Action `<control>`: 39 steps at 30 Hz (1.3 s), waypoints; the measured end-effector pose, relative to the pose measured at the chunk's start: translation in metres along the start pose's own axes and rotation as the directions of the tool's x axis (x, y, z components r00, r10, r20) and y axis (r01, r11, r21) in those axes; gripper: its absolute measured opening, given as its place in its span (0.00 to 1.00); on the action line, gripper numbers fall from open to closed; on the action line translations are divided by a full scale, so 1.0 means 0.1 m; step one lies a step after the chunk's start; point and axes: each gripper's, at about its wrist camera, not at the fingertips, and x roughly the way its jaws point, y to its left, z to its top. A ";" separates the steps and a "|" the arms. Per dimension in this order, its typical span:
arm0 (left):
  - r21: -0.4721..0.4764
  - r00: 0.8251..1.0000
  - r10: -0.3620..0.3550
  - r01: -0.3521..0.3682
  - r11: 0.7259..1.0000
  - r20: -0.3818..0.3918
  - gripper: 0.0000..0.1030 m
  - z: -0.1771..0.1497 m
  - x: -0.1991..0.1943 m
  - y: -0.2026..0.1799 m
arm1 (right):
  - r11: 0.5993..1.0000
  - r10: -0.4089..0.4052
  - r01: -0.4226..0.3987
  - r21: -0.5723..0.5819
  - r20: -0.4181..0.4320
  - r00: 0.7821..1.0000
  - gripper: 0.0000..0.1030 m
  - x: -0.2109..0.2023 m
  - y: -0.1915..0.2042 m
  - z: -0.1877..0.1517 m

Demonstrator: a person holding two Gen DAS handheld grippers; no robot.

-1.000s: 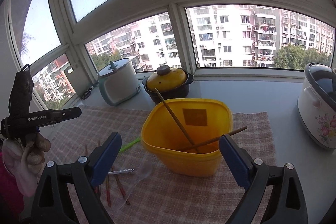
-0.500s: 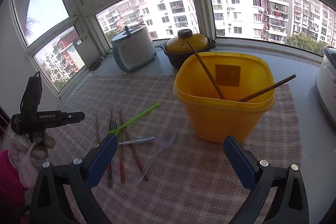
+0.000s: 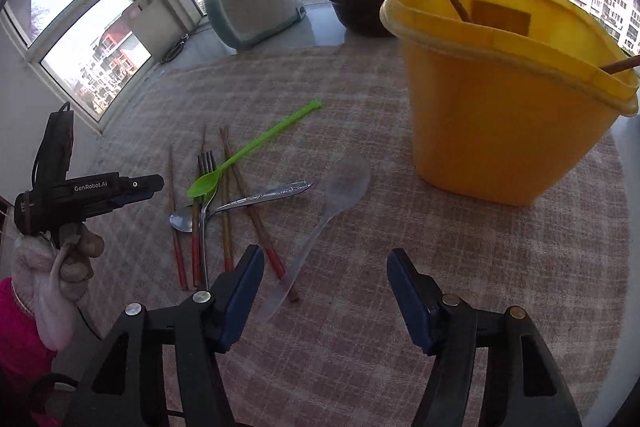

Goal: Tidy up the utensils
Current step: 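Move both open tools back down to the remaining utensils, then grasp the clear plastic spoon with the right tool while the left tool grasps a chopstick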

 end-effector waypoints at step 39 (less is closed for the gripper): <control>0.187 1.000 0.007 -0.011 0.982 0.019 0.04 0.05 0.13 -0.01 | 0.987 -0.150 0.156 0.028 -0.147 0.978 0.08 0.81 0.20 0.38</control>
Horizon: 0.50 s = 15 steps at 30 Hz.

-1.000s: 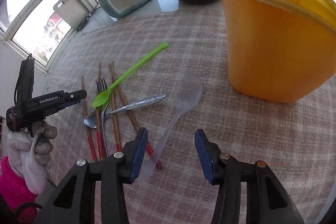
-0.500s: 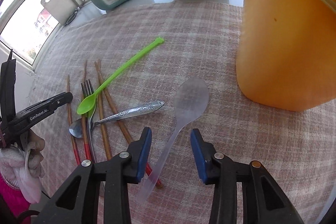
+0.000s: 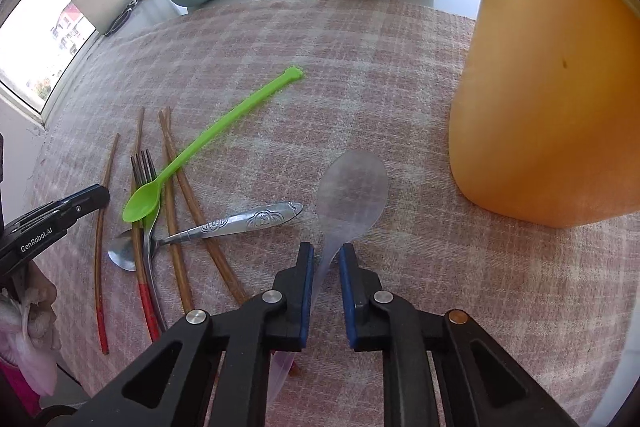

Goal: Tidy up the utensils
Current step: 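Grasp the clear plastic spoon with the right tool while the left tool grasps a chopstick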

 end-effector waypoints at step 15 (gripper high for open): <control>-0.033 0.992 -0.107 0.109 0.993 0.073 0.03 -0.02 -0.42 -0.10 | 0.992 0.111 -0.116 0.049 0.097 0.989 0.03 -0.41 -0.15 -0.23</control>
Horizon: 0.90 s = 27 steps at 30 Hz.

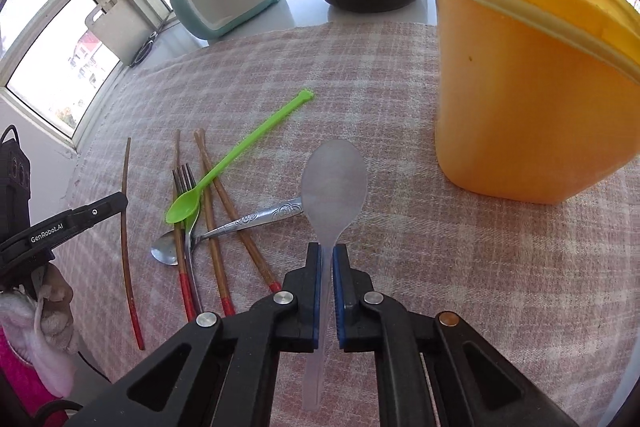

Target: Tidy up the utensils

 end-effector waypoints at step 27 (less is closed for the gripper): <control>0.160 0.967 -0.164 0.134 0.978 0.193 0.03 0.10 -0.94 -0.84 | 0.999 -0.007 0.020 -0.041 0.292 0.956 0.03 -1.09 0.05 0.07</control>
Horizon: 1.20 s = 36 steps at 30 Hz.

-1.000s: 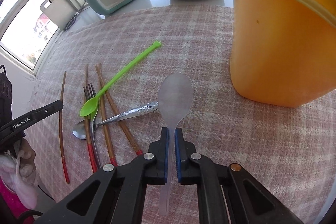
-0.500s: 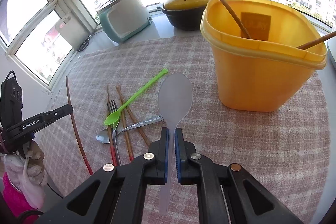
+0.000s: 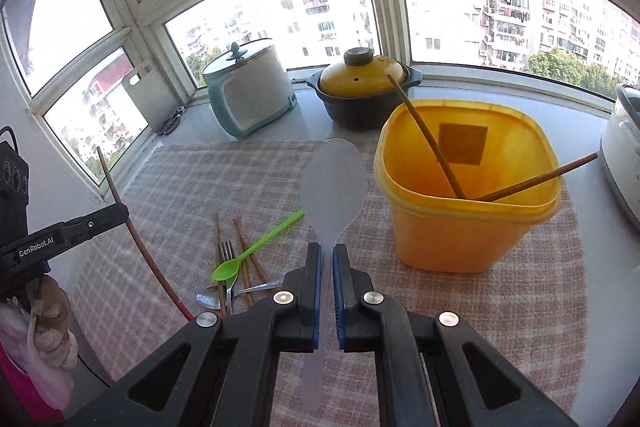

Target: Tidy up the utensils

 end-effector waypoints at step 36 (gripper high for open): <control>0.144 0.974 -0.182 0.162 0.976 0.139 0.03 0.88 0.37 -1.59 | 0.999 -0.044 0.037 0.036 0.230 0.972 0.03 -0.50 -0.87 0.85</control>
